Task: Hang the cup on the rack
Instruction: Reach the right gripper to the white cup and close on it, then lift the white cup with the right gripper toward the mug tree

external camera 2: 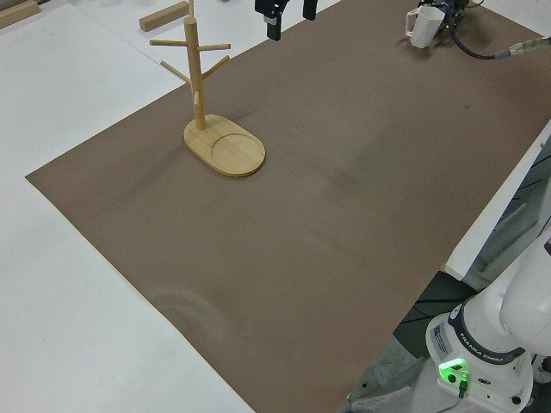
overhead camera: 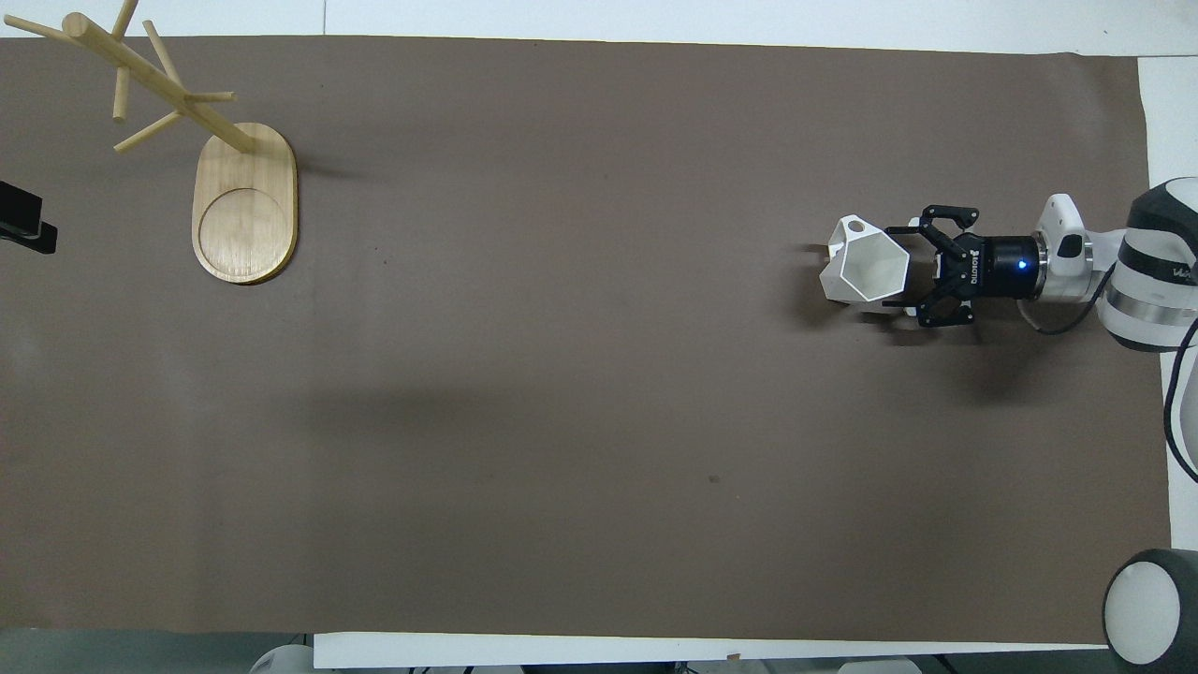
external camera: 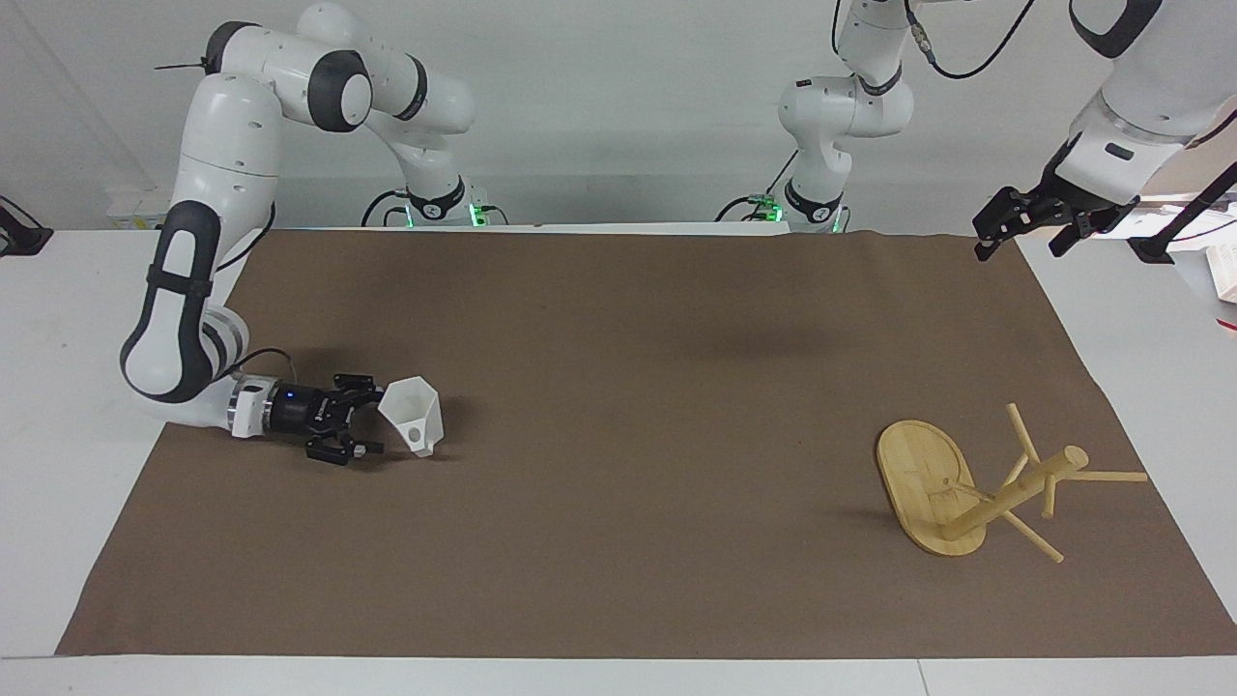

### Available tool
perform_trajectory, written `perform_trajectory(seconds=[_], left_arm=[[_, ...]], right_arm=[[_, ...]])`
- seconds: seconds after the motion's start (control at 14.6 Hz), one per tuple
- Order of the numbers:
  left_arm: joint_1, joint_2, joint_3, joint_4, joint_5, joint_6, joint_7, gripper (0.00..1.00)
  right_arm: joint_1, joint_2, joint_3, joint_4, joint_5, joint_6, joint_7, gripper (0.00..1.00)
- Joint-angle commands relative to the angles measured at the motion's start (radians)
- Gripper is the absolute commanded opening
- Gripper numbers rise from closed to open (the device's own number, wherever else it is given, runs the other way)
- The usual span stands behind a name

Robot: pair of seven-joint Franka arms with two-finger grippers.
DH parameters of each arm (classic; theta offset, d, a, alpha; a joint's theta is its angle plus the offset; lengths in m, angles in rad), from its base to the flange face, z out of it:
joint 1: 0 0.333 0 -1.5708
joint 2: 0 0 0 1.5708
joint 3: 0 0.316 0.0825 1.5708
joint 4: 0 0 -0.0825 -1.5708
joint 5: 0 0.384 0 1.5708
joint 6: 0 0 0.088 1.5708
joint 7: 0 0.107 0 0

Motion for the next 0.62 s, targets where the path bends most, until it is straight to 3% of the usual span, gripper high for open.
perform_trajectory(seconds=[0.0,0.55], left_arm=[[-0.006,-0.026,-0.004,-0.031,0.021,-0.001,0.011,1.00],[0.000,-0.035,-0.004,-0.040,0.021,-0.002,0.011,1.00]], right_arm=[[0.020,-0.011,-0.001,-0.020,0.022,0.033,-0.015,1.00],[0.059,-0.011,-0.001,-0.046,0.022,0.055,-0.015,1.00]])
